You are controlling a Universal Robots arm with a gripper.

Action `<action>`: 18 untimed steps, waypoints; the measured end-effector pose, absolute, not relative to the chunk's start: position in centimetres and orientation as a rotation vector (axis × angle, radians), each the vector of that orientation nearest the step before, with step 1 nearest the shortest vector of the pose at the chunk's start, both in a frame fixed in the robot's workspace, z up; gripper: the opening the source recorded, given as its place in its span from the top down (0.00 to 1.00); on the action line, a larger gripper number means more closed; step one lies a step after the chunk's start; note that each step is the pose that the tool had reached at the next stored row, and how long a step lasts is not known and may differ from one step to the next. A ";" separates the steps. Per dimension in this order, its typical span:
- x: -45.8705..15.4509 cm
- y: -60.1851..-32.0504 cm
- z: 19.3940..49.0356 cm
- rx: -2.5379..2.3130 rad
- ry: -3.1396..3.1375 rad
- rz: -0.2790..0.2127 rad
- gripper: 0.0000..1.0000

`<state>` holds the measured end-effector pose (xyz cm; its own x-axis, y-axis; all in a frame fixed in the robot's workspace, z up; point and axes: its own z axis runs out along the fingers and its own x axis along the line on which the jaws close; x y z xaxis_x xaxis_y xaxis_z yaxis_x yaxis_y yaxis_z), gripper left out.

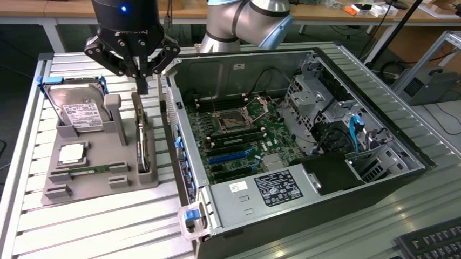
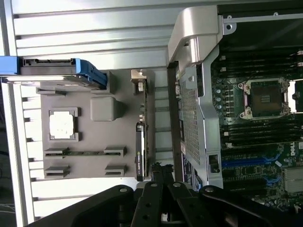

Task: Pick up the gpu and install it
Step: 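Reach for the gpu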

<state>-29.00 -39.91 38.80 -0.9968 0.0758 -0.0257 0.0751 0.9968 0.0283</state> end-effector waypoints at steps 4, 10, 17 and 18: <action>-29.3 -39.9 38.8 0.118 3.112 0.042 0.89; -29.6 -39.9 38.8 0.117 3.112 0.042 0.89; -29.7 -39.9 38.8 0.118 3.112 0.042 0.89; -29.7 -39.9 38.8 0.118 3.112 0.042 0.89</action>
<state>-29.67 -39.91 38.78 -0.9968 0.0758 -0.0257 0.0751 0.9968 0.0283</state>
